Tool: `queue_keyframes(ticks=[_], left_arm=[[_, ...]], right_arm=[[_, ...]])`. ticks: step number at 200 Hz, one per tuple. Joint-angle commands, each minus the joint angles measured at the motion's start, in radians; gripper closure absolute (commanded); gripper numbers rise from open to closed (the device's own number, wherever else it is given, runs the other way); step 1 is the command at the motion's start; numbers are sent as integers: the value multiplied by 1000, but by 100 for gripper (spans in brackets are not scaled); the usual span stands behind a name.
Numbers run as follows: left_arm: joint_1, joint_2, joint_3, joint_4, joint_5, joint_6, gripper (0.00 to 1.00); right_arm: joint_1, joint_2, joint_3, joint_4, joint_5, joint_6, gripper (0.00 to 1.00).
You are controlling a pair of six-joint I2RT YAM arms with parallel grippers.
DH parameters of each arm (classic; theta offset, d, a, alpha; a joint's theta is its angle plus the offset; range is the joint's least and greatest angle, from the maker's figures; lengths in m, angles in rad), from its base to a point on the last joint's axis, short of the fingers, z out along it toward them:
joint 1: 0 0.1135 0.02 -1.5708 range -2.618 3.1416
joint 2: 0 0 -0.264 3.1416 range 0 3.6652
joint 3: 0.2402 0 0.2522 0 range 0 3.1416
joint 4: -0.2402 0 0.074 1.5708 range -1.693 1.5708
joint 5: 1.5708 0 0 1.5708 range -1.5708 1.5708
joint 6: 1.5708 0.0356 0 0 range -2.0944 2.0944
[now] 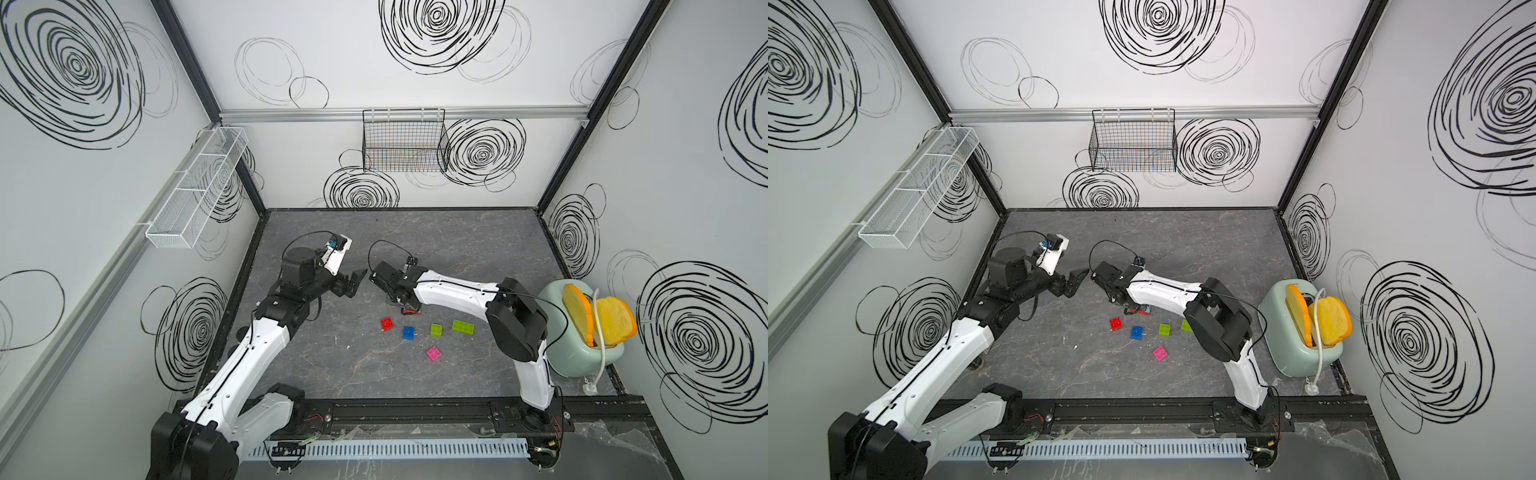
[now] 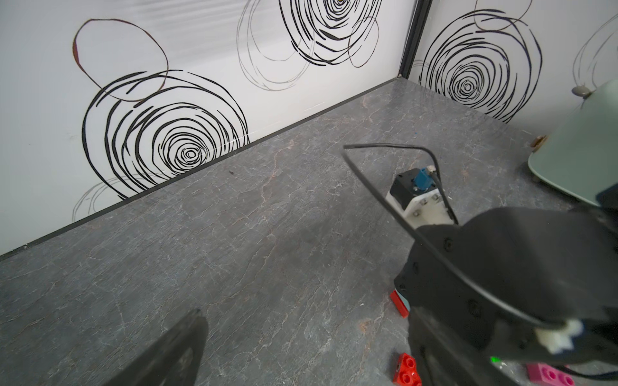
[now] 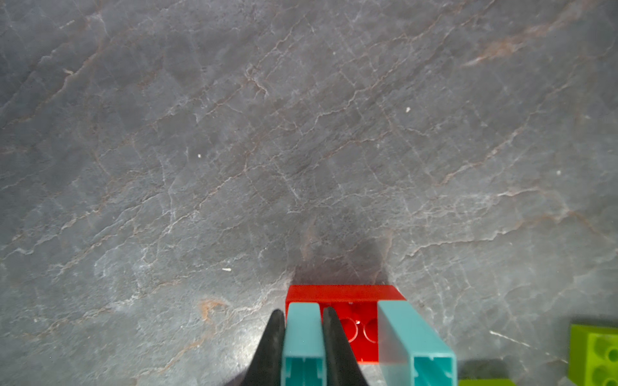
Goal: Assemble a giraffe with lego
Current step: Pick up the lego brick from the center of the board.
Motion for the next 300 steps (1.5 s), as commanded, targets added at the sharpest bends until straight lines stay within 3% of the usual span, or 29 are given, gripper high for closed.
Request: queue_keyframes(ticks=[1,44,127,158,202,266,300], left_arm=[[9,6,11,40,14,-9,2],[27,-3,11,43,19,-19,2],[16,-13,7,49,-1,-19,2],[28,-17,4,54,-15,-24,2],[85,-15,35,23,1,-34,2],[131,55,160,-43,74,-7,2],[129,140,252,-79,215,29,2]], right_arm=[[-7,94,-118,-18,-174,41,100],[57,103,-14,-65,-72,-19,100],[49,235,118,-201,-76,-2,100],[44,209,117,-181,-58,-5,100],[24,63,93,-78,-30,-77,100],[-162,-300,-81,159,-298,-184,100],[-310,-480,-130,297,-581,-270,100]])
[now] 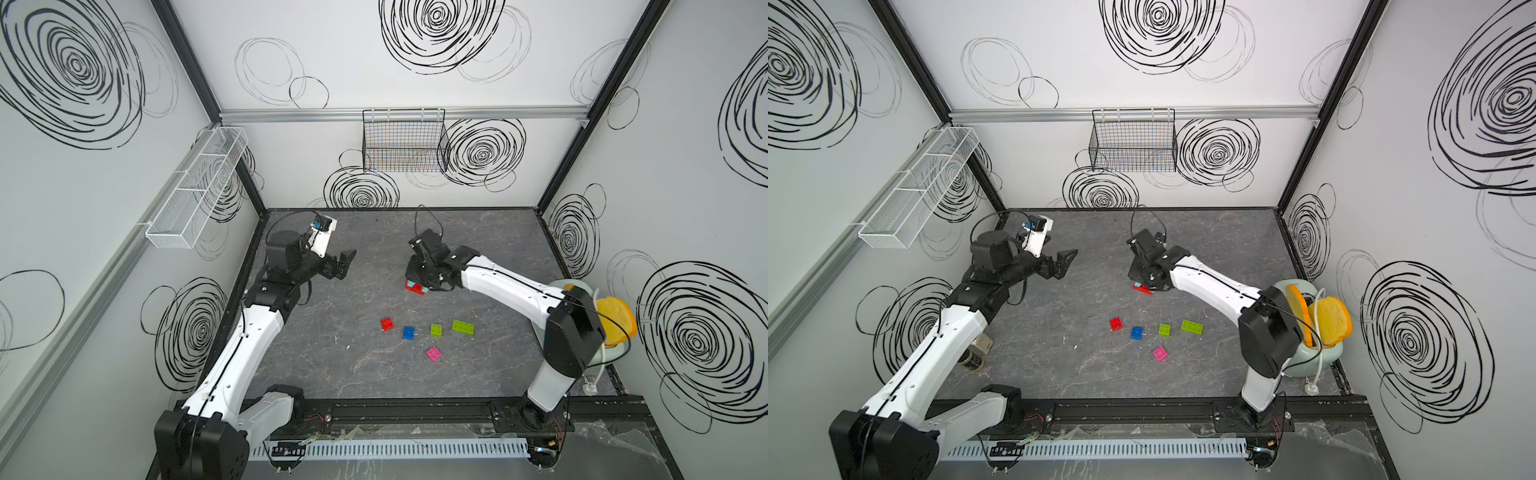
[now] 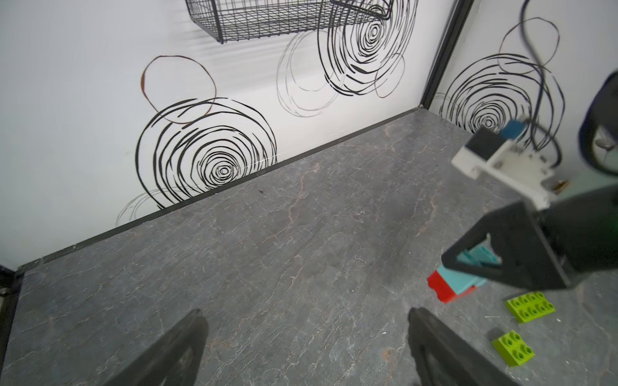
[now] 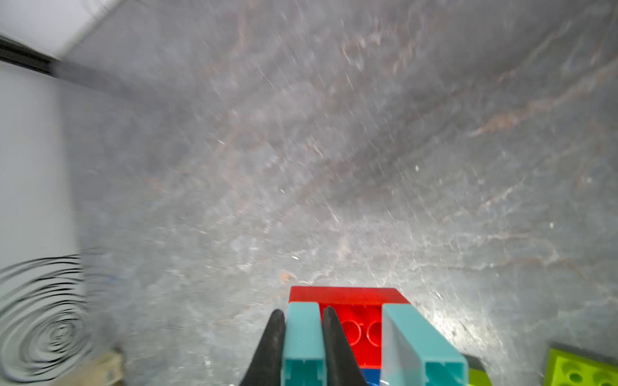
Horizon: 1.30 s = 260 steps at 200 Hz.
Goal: Assemble a giraffe with lego
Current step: Pick up the lego brick from the center of the board, then place the lego brick at the center of the board.
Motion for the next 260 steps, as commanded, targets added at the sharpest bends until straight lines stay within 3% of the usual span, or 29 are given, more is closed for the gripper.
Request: queue_keyframes(ticks=[1,36,59,94,122,176,212,236,260], left_arm=[[4,57,77,-19,136,38,2],[-26,136,169,-46,361,128,2],[-88,146,204,-70,459,265,2],[-174,199,300,-217,519,492,2],[-202,237,355,-247,552,554,2],[-281,320,417,-180,583,465,2],[-315,357,437,-38,625,279,2],[-326,391,456,-22,626,268,0],[-336,411,484,-9,626,243,5]], right_arm=[[-90,-124,-30,144,-259,-82,100],[-306,-257,-105,300,-605,-26,100],[-404,-286,-129,404,-802,57,100],[-427,-277,-105,463,-945,115,100],[-425,-272,-107,497,-1024,154,100],[-415,-312,-131,559,-1031,237,100],[-404,-320,-142,589,-1040,289,100],[-398,-331,-150,598,-1030,302,100],[-390,-332,-156,625,-1035,334,100]])
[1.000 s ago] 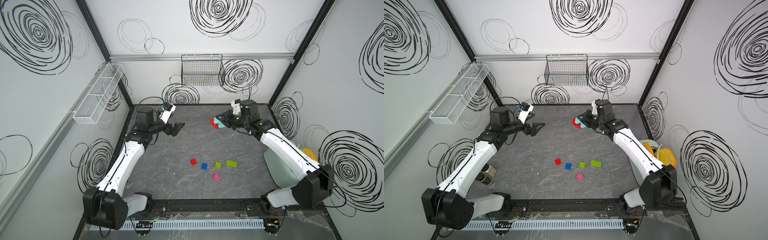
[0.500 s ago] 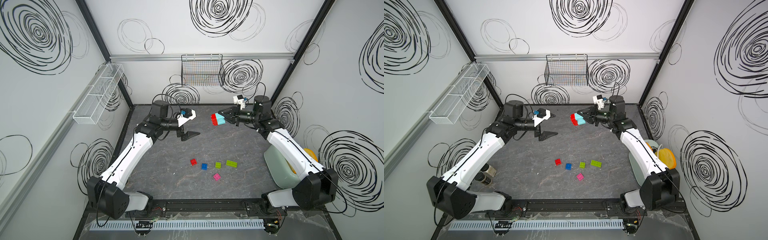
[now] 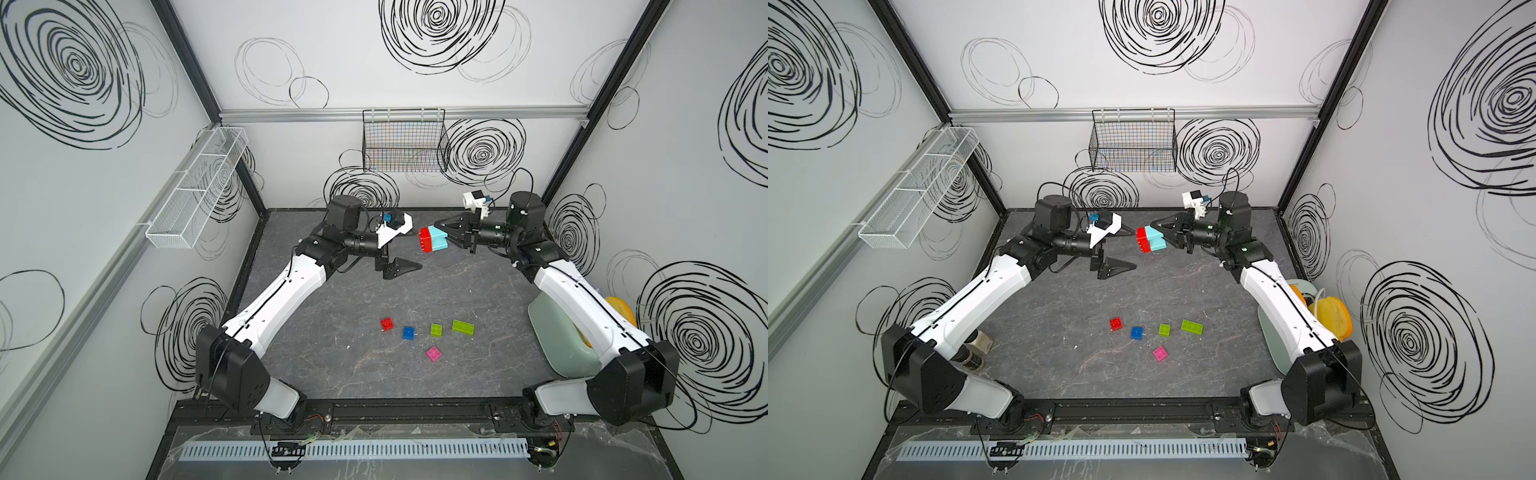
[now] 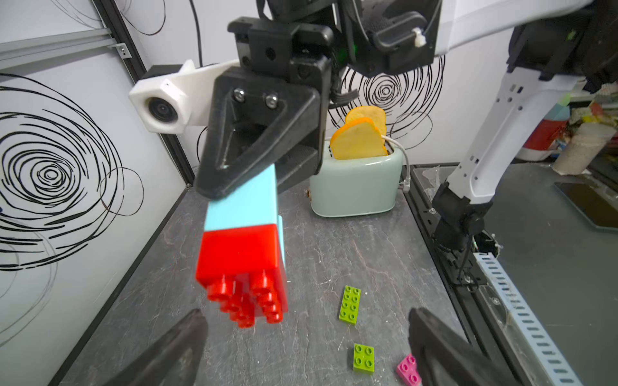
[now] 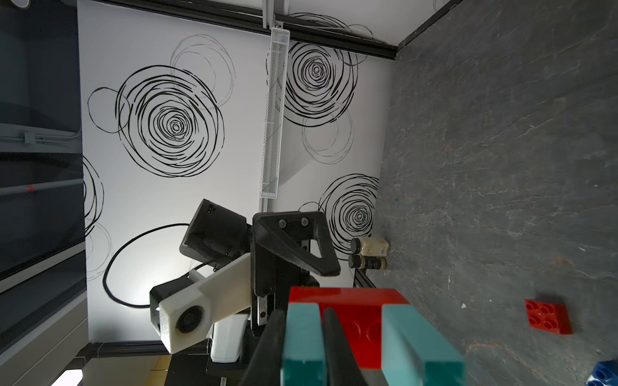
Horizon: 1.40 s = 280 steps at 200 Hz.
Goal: Assemble a giraffe with lego
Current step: Place the lego brick at the center of the board.
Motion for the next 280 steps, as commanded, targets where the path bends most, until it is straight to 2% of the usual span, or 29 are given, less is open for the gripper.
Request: queue_keyframes(ticks=[1,48,123,139,151,162,171,194,219,247,258,280], left_arm=[[-11,20,44,76,31,-58,5],[-29,39,57,100,5,-81,16],[-43,41,58,76,-5,-50,50],[-43,37,56,82,-5,-61,62],[-45,33,52,80,-3,-58,67],[-45,32,51,74,-2,-50,71],[-45,31,51,70,-6,-50,73],[-42,15,53,45,-22,-41,78],[-26,8,71,-72,-73,19,85],[10,49,159,-339,-142,123,87],[12,66,183,-425,-208,160,88],[-12,102,230,-562,-359,235,88]], right_arm=[[9,-31,-7,65,-17,39,100],[22,-30,-3,79,-13,50,100],[24,-40,-22,82,6,43,100],[24,-45,-37,91,8,57,100],[24,-49,-38,93,9,54,86],[23,-56,-39,89,17,46,64],[22,-62,-44,83,22,43,52],[2,-82,-52,43,13,15,33],[-61,-128,-59,-83,23,-98,28],[-162,-212,-69,-217,57,-274,23],[-190,-246,-63,-306,111,-398,16],[-206,-319,-97,-462,292,-642,14]])
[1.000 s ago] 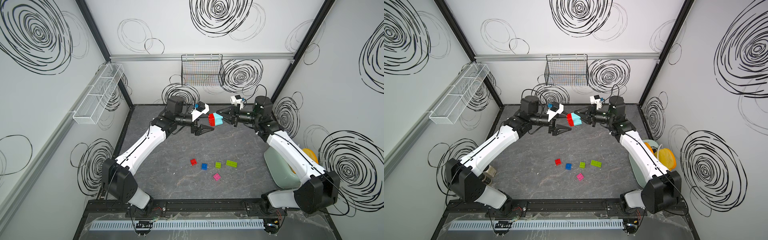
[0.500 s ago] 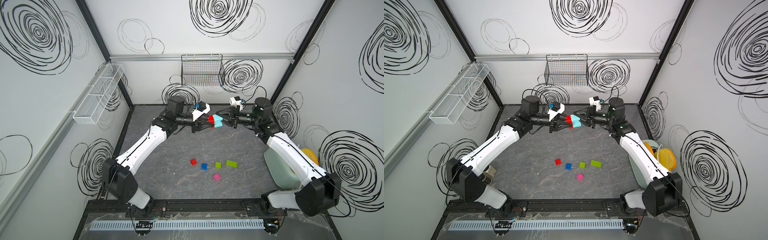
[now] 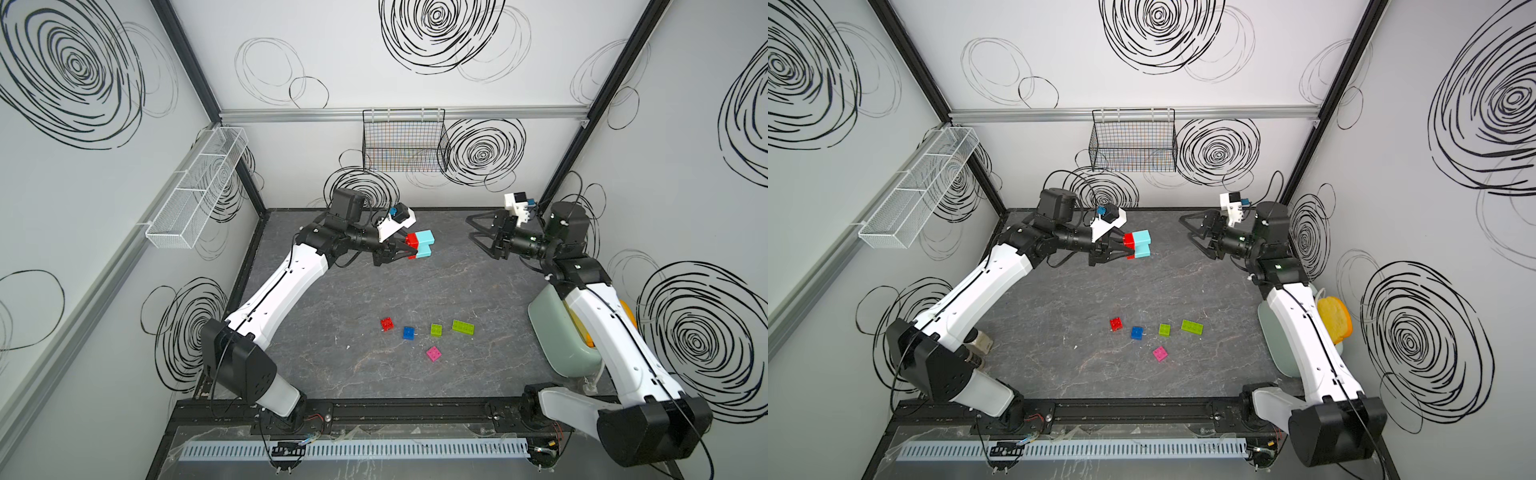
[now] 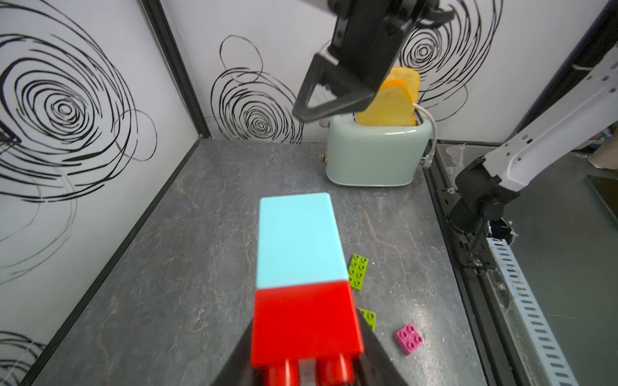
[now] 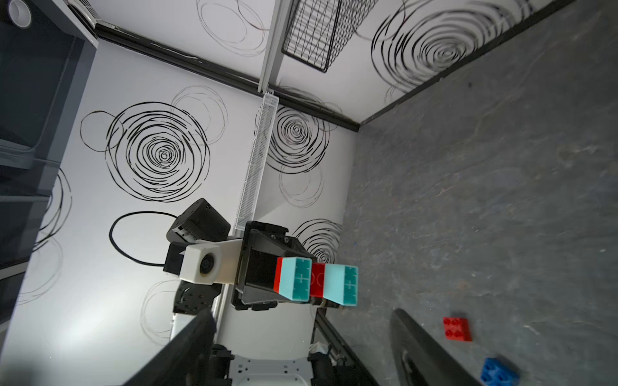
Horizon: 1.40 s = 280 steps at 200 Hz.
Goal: Assemble a giraffe with lego
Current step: Place the lego brick at the center of the board.
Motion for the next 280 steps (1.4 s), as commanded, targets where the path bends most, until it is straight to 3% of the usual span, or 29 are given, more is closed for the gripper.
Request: queue_keyframes(ticks=[1,58,84,104,124,138,170,195,280], left_arm=[[-20,46,59,-224,-181,120,88],[-163,237,199,-398,-527,182,92],[-195,330,268,-462,-562,194,92],[-219,407,340,-549,-584,210,91],[-243,478,379,-599,-652,215,91],[-259,523,391,-620,-701,215,91],[-294,592,408,-665,-759,219,90],[-321,658,454,-751,-788,230,81],[-350,792,541,-807,-887,243,81]], right_arm=[[-9,-80,-34,-215,187,-327,14],[-6,-296,-270,-231,607,-672,6],[29,-410,-399,-193,774,-760,6],[82,-536,-515,-111,840,-804,0],[101,-658,-609,-28,909,-821,1],[110,-700,-642,1,912,-871,1],[263,-766,-711,-6,949,-986,1],[253,-805,-736,3,864,-984,1],[247,-817,-749,8,846,-980,1]])
